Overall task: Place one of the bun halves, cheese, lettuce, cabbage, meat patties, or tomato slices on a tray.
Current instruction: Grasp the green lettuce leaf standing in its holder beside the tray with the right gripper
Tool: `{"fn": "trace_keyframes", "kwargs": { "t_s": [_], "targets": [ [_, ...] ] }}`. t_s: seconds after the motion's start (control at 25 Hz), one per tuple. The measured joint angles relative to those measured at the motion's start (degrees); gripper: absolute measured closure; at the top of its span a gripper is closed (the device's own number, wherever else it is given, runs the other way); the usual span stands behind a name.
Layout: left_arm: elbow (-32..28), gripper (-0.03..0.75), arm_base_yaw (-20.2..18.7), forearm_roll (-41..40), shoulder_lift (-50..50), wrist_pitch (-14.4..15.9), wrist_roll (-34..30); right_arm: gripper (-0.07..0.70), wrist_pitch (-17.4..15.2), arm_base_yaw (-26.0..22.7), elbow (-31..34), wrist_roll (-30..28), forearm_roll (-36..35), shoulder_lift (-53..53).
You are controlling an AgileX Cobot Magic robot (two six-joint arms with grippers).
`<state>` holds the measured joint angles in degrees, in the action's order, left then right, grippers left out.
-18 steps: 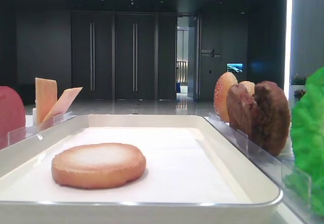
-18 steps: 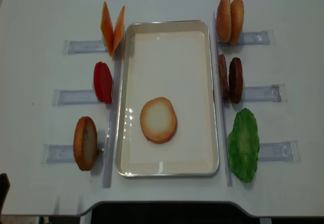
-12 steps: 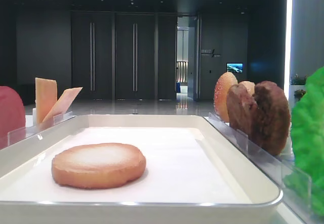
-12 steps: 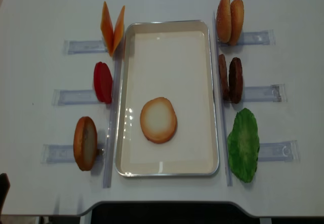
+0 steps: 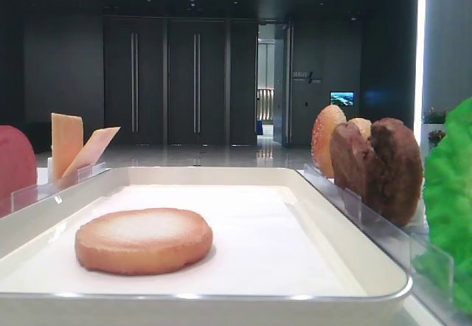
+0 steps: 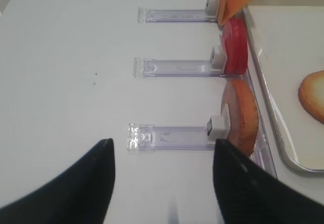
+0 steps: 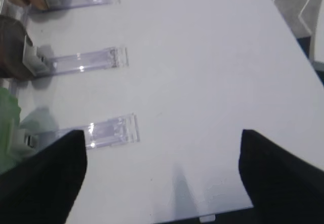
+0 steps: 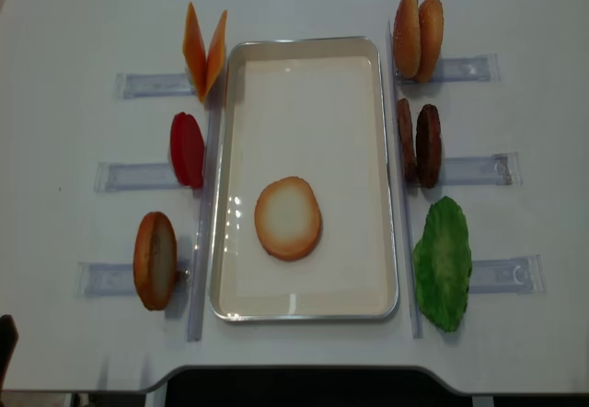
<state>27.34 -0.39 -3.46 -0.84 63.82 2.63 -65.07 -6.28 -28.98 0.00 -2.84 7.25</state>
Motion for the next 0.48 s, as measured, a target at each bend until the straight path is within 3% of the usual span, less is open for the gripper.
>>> {"fn": "trace_keyframes", "kwargs": {
  "t_s": [0.28,0.48],
  "targets": [
    [0.0,0.244,0.0,0.0,0.0,-0.05,0.0,0.05,-4.48,1.17,-4.73,-0.49,-3.67,16.84],
    [0.0,0.244,0.0,0.0,0.0,-0.05,0.0,0.05,-4.87,1.35,-10.56,-0.83,-6.17,28.55]
  ]
}}
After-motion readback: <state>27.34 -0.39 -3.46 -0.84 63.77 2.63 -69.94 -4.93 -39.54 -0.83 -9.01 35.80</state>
